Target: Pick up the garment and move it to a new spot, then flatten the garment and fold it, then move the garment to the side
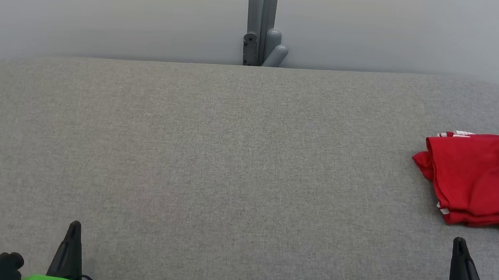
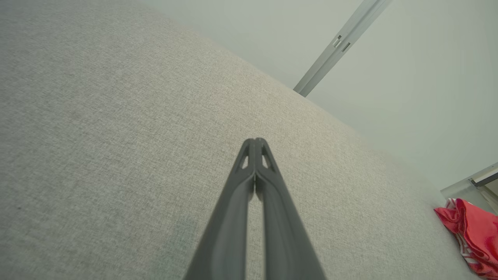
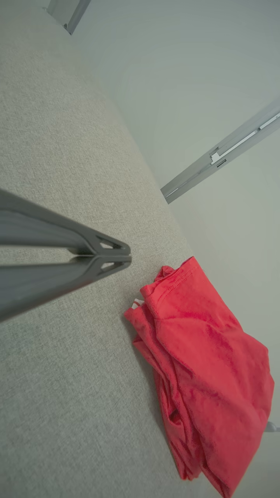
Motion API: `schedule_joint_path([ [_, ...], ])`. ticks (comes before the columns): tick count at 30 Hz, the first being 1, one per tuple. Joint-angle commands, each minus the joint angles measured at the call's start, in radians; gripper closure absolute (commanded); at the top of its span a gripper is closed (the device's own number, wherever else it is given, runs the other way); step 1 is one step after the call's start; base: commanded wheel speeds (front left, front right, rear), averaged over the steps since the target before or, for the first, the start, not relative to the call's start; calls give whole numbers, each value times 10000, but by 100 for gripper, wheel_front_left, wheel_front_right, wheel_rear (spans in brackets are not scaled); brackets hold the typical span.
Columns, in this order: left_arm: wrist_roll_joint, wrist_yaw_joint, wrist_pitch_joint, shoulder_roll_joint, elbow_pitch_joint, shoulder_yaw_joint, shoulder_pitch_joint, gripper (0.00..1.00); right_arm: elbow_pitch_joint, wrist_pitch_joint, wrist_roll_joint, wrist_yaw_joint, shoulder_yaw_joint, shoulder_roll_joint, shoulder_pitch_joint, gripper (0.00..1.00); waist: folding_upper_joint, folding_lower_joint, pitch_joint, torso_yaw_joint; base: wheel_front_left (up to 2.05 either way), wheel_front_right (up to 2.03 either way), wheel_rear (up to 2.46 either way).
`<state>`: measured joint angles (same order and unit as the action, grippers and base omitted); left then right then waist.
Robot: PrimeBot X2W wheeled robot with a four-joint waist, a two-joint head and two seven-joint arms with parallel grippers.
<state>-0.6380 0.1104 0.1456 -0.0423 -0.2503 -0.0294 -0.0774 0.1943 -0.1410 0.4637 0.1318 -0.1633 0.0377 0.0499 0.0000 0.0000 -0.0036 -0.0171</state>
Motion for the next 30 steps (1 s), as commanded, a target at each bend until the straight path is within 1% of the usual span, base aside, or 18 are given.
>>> schedule_joint_path([
  [1, -375, 41, -74, -44, 150, -64, 301, 100, -94, 75, 438, -4, 16, 80, -290, 100, 0, 0, 1, 2, 0, 0, 0],
  [19, -2802, 91, -702, -61, 144, -241, 722, 100, 49, 742, 3293, -7, 112, 99, -642, 100, 0, 0, 12, 33, 0, 0, 0],
  [30, -3964, 117, -1002, -70, 139, -323, 925, 100, 120, 1068, 4652, -8, 157, 109, -812, 100, 0, 0, 19, 50, 0, 0, 0],
])
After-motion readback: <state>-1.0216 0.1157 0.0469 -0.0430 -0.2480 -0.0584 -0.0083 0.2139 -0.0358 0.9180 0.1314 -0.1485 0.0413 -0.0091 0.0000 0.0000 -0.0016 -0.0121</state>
